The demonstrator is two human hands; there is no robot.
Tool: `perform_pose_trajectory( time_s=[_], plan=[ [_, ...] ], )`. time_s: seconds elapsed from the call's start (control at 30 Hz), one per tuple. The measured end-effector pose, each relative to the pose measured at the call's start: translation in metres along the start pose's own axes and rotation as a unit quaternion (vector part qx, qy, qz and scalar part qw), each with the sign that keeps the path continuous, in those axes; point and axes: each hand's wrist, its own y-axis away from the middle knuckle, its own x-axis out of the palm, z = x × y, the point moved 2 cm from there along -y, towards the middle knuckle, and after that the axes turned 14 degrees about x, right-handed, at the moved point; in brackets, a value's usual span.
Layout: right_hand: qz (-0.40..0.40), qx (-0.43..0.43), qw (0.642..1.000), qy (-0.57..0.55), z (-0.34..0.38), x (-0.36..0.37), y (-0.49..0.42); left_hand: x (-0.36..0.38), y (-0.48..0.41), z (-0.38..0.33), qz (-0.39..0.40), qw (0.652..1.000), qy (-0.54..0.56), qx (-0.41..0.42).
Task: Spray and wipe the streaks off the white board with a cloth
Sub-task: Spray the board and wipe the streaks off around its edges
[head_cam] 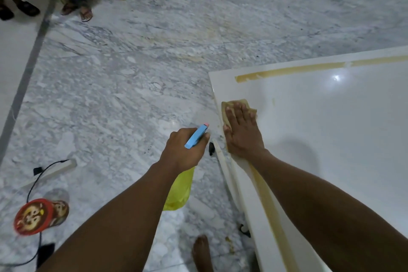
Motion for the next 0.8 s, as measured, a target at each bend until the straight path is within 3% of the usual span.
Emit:
perform_pose_trajectory(
  time_s=[0.37, 0.8],
  plan=[
    [0.000, 0.017, 1.000, -0.025, -0.026, 0.009, 0.146, 0.024, 0.057, -0.040, 0.019, 0.999, 0.025, -0.037],
    [0.020, 0.031, 0.999, -0.040, -0.075, 0.007, 0.343, 0.069, 0.135, -0.108, 0.037, 0.999, -0.002, -0.012]
  ],
)
